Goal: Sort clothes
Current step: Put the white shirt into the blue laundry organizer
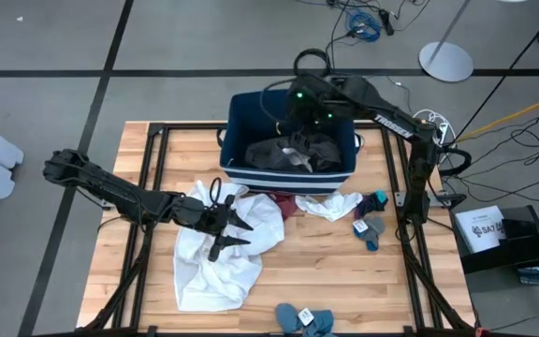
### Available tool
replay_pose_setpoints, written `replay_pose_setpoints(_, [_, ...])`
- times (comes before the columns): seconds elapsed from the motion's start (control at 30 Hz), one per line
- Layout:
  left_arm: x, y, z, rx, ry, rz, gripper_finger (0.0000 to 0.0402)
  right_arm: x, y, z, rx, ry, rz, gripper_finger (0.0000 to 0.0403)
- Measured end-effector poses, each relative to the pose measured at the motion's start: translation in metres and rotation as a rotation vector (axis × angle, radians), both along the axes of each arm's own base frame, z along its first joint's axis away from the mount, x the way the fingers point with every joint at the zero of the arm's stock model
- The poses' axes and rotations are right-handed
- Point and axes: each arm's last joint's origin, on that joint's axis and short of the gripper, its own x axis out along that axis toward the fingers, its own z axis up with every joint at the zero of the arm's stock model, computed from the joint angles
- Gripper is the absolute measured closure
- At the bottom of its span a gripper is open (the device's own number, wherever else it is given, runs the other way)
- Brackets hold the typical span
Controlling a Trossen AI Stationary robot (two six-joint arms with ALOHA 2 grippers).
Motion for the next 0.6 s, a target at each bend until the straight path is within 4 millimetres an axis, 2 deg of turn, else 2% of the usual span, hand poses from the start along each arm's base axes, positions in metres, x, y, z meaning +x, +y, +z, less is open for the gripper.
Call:
replay_pose_setpoints(0.17, [0.000,0.000,0.000,-0.001,-0.001,0.000,0.0213,0.004,0.009,0.018,0.027,-0.147,-0.075,0.0114])
replay_pose_setpoints(0.37, [0.001,-0.001,0.004,-0.009,-0.026,-0.001,0.0213,0.011,0.023,0.021,0.091,-0.210,-0.053,0.0114])
replay_pose_setpoints(0.47, [0.000,0.000,0.007,-0.012,-0.035,-0.001,0.0213,0.016,0.041,0.021,0.118,-0.207,0.016,0.0115])
replay_pose_setpoints(0.6, [-0.008,0.002,0.012,-0.003,-0.015,-0.002,0.0213,0.017,0.075,0.026,0.111,-0.206,0.122,0.0115])
